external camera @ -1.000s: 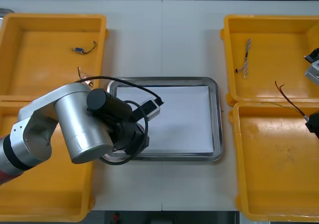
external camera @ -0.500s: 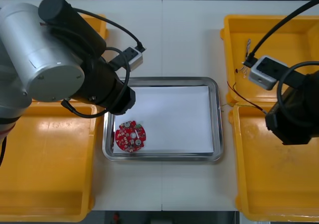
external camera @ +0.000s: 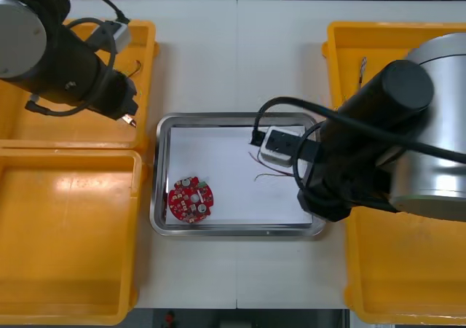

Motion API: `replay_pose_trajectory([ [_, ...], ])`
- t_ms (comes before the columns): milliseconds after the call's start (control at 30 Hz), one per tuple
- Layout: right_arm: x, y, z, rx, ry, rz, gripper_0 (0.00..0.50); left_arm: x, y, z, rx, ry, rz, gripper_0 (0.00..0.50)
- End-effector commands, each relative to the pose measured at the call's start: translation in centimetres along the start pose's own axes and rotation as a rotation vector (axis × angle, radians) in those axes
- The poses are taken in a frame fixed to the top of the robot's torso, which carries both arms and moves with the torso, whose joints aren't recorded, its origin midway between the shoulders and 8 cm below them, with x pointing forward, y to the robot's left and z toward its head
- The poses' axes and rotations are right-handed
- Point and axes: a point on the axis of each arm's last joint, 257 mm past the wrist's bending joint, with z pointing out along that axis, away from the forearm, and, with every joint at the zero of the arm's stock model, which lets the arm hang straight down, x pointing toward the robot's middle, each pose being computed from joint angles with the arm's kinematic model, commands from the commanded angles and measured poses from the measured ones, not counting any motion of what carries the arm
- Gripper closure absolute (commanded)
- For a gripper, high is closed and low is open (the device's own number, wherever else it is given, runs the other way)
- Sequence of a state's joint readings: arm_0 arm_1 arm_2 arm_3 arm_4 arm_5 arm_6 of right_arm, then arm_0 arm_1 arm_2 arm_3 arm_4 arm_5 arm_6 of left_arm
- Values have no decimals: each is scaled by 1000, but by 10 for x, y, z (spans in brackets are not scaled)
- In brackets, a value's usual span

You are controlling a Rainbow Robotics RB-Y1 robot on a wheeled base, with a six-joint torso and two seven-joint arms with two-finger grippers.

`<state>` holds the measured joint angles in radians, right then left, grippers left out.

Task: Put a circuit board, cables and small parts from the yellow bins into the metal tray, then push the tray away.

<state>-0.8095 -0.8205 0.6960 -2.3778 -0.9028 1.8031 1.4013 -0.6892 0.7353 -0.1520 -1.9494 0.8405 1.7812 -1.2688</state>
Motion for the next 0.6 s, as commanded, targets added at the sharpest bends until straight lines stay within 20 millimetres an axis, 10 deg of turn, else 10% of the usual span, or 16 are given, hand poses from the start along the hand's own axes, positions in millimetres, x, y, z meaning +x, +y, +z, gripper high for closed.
replay_pose_trajectory([
  [33,-34,9,16,-9,-60,-78,494,-30,55,-21,-99,-74,-174,0],
  [600,-24,15,109,-56,-21,-223,500,-85,140,-3,-198,-185,-441,0],
])
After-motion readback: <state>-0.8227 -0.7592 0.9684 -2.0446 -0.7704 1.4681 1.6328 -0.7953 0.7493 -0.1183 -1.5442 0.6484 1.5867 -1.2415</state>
